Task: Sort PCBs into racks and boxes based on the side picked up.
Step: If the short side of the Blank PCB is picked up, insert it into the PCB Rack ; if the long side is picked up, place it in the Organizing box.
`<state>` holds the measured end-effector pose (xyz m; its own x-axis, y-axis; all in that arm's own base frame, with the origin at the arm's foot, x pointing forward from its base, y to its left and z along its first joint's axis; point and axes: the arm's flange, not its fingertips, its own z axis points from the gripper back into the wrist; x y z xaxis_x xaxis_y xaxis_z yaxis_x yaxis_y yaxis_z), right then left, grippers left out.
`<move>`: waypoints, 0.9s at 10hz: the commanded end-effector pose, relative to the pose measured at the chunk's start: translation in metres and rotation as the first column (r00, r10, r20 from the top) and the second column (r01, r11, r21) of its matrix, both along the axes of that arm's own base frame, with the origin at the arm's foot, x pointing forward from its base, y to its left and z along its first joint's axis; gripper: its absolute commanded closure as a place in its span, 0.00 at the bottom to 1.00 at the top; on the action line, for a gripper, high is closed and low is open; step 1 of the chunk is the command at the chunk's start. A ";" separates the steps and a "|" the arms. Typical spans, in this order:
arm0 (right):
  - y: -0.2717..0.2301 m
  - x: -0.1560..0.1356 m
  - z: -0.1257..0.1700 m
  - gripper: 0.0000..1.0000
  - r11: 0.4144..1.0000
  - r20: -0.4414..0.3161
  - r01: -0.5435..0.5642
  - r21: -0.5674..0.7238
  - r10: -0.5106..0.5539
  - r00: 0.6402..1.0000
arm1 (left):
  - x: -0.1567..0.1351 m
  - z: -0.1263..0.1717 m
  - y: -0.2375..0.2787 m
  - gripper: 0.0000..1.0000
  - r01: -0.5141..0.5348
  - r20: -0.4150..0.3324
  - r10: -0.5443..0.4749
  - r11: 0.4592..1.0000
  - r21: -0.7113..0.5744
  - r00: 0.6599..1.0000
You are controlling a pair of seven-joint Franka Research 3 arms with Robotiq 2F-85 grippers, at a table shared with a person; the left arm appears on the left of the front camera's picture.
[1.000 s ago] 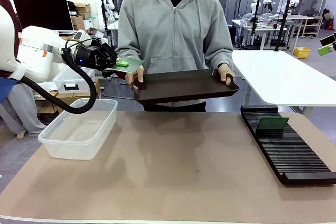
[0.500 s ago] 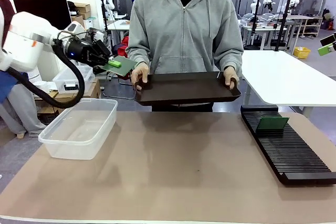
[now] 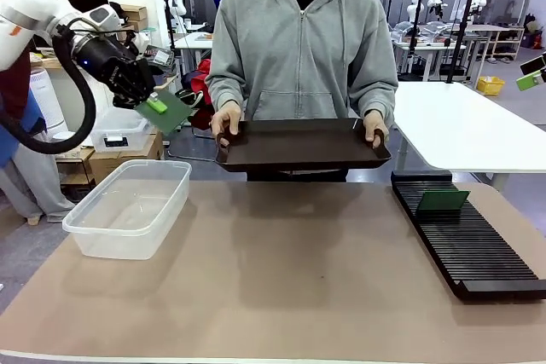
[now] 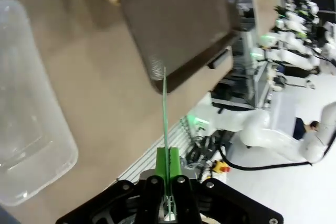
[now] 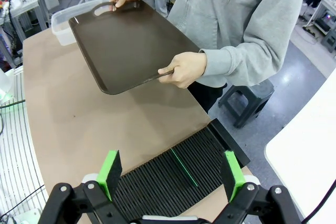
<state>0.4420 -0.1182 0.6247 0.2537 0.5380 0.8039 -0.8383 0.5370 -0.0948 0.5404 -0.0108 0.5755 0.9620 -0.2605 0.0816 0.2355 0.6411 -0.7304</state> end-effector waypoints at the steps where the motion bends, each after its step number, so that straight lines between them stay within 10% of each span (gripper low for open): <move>1: 0.001 -0.001 -0.001 0.00 1.000 -0.004 0.005 -0.005 -0.006 1.000 | -0.020 -0.019 -0.010 0.97 -0.105 -0.010 0.108 0.983 0.153 0.994; 9: 0.001 -0.001 -0.001 0.00 1.000 -0.004 0.005 -0.005 -0.006 1.000 | -0.017 -0.081 0.019 0.97 -0.232 0.122 0.198 0.860 0.454 0.973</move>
<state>0.4420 -0.1182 0.6247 0.2536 0.5380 0.8039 -0.8384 0.5368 -0.0948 0.5296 0.0063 0.5006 0.9950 -0.0901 0.0421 0.0992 0.9337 -0.3442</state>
